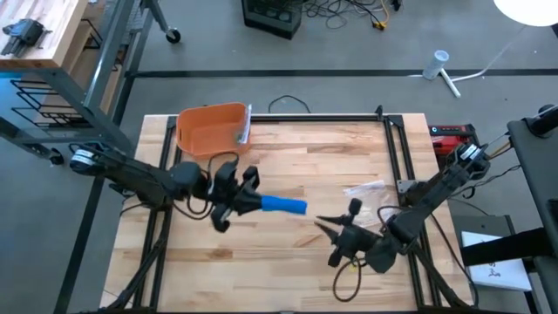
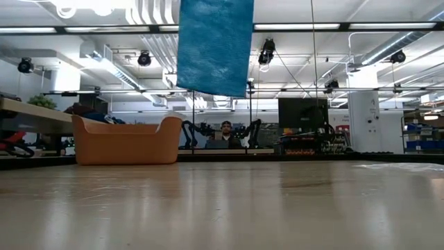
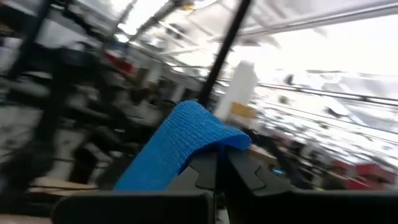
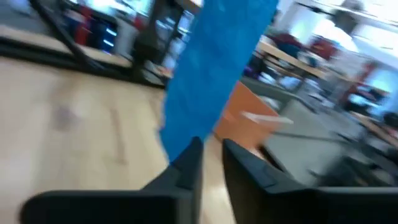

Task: Roll bandage
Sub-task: Roll the blue bandage

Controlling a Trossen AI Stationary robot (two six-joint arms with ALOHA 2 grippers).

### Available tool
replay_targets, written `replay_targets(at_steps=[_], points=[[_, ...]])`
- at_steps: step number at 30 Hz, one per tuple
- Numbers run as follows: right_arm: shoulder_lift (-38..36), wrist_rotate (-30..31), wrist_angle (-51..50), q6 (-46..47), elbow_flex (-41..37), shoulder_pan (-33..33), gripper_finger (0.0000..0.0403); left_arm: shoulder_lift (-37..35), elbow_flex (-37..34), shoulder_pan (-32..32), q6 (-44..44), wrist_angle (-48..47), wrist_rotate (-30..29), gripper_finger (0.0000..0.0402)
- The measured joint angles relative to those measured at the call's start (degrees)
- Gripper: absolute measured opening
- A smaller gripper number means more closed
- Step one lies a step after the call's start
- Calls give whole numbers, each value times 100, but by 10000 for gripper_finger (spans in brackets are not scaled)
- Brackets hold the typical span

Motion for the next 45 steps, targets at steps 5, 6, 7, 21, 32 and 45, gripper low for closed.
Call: replay_targets(at_steps=[5, 6, 7, 21, 32, 45], points=[[2, -1033, 1234, -726, -4, -444, 161, -170, -164, -198, 0, 334, 498, 0], [2, -1229, 1362, -780, -4, -575, 172, -230, -187, -232, 60, 348, 506, 0], [2, -1459, 1438, -798, -6, -713, 182, -274, -200, -255, 120, 348, 511, 0], [6, -3920, 1629, -304, -15, -1252, 211, -453, -310, -309, 365, 318, 403, 4], [1185, -2810, 3043, -217, 232, -1410, 211, -332, -308, -313, 749, 309, 99, 2], [1509, -2711, 2129, -735, 902, -1477, 169, -324, -305, -311, 731, 190, 101, 5]])
